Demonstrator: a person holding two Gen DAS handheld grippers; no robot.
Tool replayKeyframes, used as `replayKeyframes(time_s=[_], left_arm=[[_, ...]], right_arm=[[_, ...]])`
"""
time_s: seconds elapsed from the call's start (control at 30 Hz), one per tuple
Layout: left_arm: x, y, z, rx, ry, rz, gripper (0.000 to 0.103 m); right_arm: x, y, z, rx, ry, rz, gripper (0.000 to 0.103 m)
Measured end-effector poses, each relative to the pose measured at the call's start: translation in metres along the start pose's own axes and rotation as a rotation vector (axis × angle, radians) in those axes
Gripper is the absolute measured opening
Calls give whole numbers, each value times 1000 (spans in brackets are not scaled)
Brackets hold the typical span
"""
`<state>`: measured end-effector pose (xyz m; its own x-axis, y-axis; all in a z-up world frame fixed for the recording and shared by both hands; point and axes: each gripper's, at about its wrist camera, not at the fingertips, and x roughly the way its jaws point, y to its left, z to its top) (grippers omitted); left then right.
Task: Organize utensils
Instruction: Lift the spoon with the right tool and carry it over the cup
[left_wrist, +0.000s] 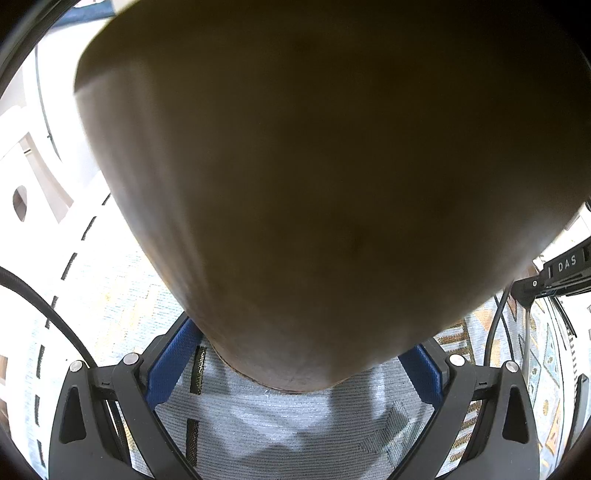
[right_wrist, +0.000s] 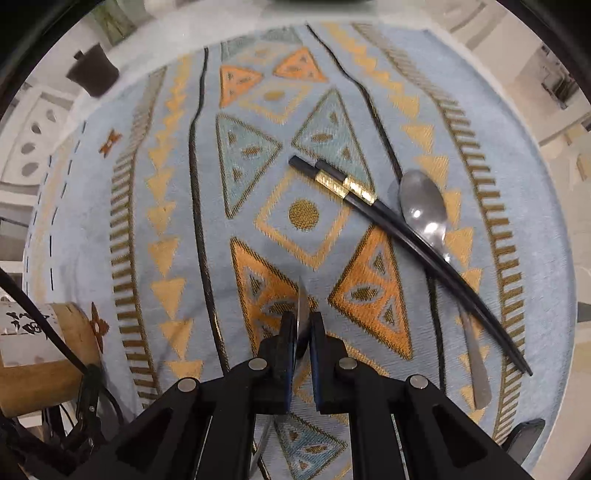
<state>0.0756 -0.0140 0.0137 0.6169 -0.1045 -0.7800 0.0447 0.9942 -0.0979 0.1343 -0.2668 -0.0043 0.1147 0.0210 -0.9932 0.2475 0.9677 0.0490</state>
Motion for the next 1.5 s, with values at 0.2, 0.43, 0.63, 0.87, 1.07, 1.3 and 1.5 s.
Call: replayKeyframes(time_s=[0.2, 0.43, 0.63, 0.87, 1.07, 1.3, 1.5], left_arm=[[0, 0, 0, 0, 0, 0, 100], [-1, 0, 1, 1, 0, 1, 100], [-2, 0, 0, -3, -2, -2, 100], [-4, 0, 0, -8, -9, -3, 100], [-8, 0, -3, 1, -11, -3, 100], [-7, -3, -5, -3, -7, -5, 100], [-1, 2, -1, -1, -2, -2, 100]], right_arm=[[-21, -10, -16, 27, -87, 218, 4], [-102, -19, -21, 14, -286, 479, 5], [-180, 2, -14, -14, -475, 562, 5], [-248, 62, -10, -100, -640, 591, 5], [-253, 109, -12, -157, -700, 602, 5], [-212, 141, -14, -118, -713, 518, 5], [-190, 147, -17, -112, -709, 494, 5]])
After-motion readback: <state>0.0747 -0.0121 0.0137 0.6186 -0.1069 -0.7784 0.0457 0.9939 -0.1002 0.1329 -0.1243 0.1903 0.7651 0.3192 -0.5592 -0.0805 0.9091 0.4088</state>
